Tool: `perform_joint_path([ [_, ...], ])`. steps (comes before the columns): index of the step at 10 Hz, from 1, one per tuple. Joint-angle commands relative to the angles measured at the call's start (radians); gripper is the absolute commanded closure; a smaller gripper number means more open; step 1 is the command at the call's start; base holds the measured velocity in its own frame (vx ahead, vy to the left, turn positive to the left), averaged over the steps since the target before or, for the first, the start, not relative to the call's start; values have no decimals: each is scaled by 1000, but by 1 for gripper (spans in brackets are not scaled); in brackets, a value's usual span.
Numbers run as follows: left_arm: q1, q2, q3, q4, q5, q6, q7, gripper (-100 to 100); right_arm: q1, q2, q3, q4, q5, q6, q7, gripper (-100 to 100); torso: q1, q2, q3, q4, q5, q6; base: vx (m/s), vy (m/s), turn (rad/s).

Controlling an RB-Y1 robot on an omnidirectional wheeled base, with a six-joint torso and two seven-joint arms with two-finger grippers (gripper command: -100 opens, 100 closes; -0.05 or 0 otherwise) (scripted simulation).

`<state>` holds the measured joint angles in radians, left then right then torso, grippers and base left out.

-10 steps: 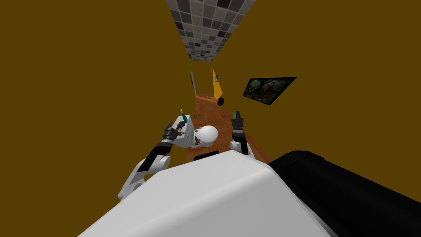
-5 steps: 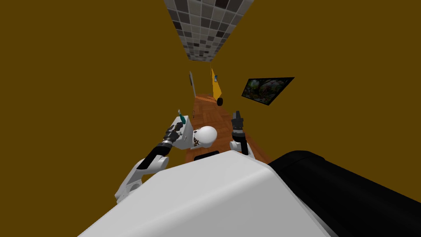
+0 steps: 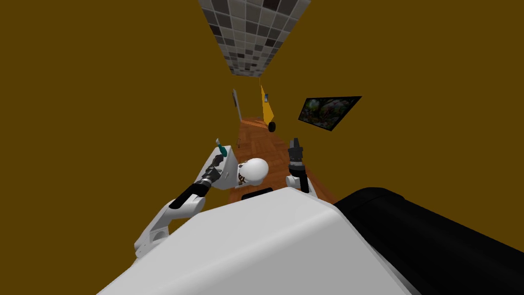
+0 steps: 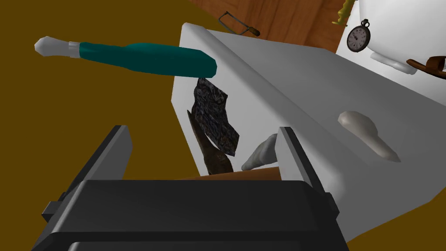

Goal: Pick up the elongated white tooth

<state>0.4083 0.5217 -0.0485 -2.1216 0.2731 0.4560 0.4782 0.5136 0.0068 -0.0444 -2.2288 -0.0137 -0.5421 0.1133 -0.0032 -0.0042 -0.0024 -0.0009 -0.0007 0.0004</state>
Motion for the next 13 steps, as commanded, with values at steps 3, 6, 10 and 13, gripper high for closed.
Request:
perform_joint_path([
  [3, 9, 36, 13, 34, 41, 81, 7, -100, 0, 0, 0, 0, 0, 0, 0, 0, 1, 1, 1, 0, 0, 0, 44, -32, -40],
  [6, 16, 68, 26, 69, 79, 149, 11, -100, 0, 0, 0, 0, 0, 0, 0, 0, 1, 1, 1, 0, 0, 0, 47, -29, -59],
  [10, 23, 87, 33, 83, 99, 173, 12, 0, 0, 0, 0, 0, 0, 0, 0, 0, 2, 2, 1, 0, 0, 0, 29, -16, -27],
  [13, -17, 72, 38, 146, 100, 160, 4, -100, 0, 0, 0, 0, 0, 0, 0, 0, 3, 5, 3, 1, 1, 0, -11, -1, -74],
])
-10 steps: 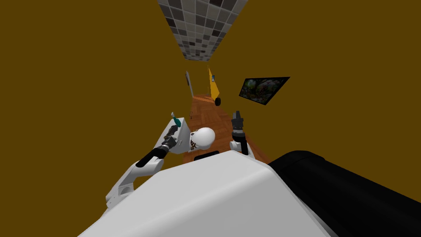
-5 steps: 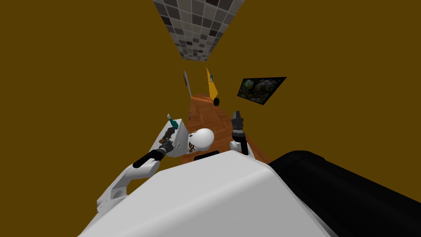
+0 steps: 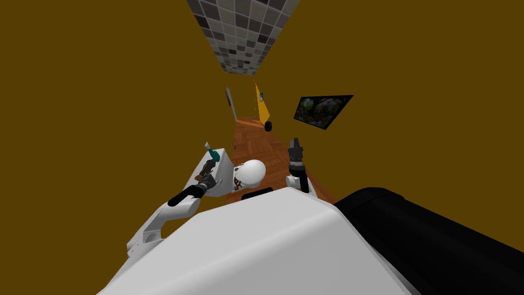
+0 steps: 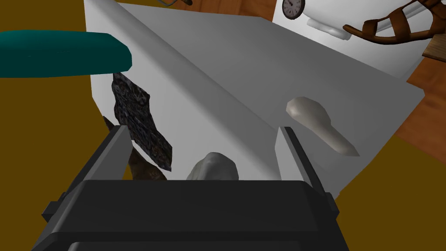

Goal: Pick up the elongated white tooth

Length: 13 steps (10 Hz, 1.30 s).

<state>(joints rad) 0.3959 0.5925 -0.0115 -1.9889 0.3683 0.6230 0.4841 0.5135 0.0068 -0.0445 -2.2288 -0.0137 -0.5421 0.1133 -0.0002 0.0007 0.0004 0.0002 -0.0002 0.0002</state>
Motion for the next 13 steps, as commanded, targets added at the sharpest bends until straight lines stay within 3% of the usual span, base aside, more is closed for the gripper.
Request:
perform_joint_path([
  [1, -18, -3, 3, 34, 5, -11, -5, -100, 0, 0, 0, 0, 0, 0, 0, 0, 0, 0, 0, 0, 0, 0, -13, -1, -65],
  [3, -24, -6, 2, 45, 4, -14, -6, -100, 0, 0, 0, 0, 0, 0, 0, 0, 0, 0, 0, 0, 0, 0, -10, 0, -46],
  [4, -26, -7, 3, 47, 4, -14, -7, 100, 0, 0, 0, 0, 0, 0, 0, 0, 0, 0, 0, 0, 0, 0, 0, 0, 0],
  [8, -26, -6, 3, 47, 4, -15, -7, 100, 0, 0, 0, 0, 0, 0, 0, 0, 0, 0, 0, 0, 0, 0, 0, 0, 0],
  [9, -26, -6, 3, 47, 4, -15, -7, 0, 0, 0, 0, 0, 0, 0, 0, 0, 0, 0, 0, 0, 0, 0, 0, 0, 0],
  [10, -5, 2, 1, 13, 4, -7, -2, 100, 0, 0, 0, 0, 0, 0, 0, 0, 0, 0, 0, 0, 0, 0, 9, 1, 112],
  [13, 29, 14, -3, -40, 4, 4, 5, 100, 0, 0, 0, 0, 0, 0, 0, 0, 0, 0, 0, 0, 0, -1, 14, 1, 72],
])
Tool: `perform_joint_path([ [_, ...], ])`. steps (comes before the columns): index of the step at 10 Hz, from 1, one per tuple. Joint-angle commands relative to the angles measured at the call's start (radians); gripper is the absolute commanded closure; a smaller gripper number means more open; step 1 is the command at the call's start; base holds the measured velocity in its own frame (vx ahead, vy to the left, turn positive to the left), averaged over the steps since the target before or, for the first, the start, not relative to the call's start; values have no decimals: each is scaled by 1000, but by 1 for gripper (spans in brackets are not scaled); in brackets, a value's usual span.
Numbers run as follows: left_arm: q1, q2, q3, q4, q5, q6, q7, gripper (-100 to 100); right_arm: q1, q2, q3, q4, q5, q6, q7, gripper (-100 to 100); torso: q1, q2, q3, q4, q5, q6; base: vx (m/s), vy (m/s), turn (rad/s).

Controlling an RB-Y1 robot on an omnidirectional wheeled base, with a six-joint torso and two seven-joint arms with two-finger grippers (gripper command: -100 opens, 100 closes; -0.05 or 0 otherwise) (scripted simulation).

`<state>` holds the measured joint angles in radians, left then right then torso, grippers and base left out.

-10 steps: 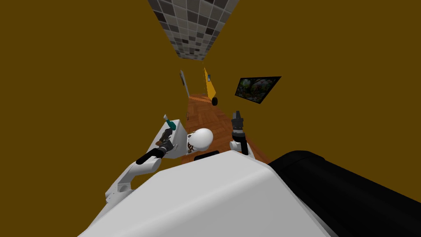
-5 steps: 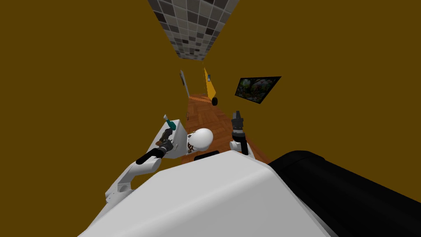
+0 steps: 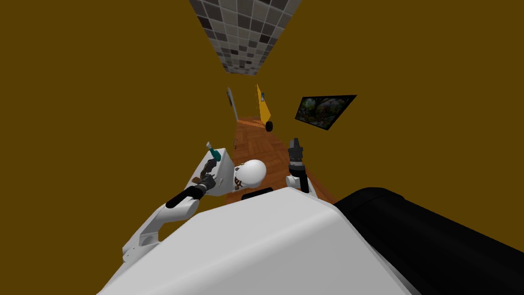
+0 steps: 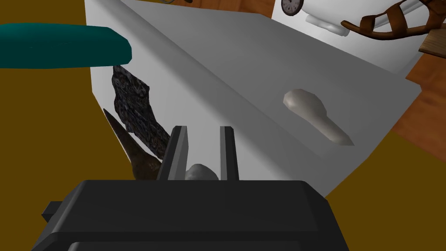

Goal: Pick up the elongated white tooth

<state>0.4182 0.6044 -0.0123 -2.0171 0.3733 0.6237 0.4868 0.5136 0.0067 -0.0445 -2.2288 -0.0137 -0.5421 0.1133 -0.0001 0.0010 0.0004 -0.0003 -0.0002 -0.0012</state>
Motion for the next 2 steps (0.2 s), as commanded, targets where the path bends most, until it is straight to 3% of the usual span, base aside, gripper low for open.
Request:
perform_joint_path([
  [1, 0, 0, 0, 0, 0, 0, 0, 100, 0, 0, 0, 0, 0, 0, 0, 0, 0, 0, 0, 0, 0, 0, 5, 0, 17],
  [2, 2, 0, 0, -2, 0, 1, 0, 0, 0, 0, 0, 0, 0, 0, 0, 0, 0, 0, 0, 0, 0, 1, 0, 0, 0],
])
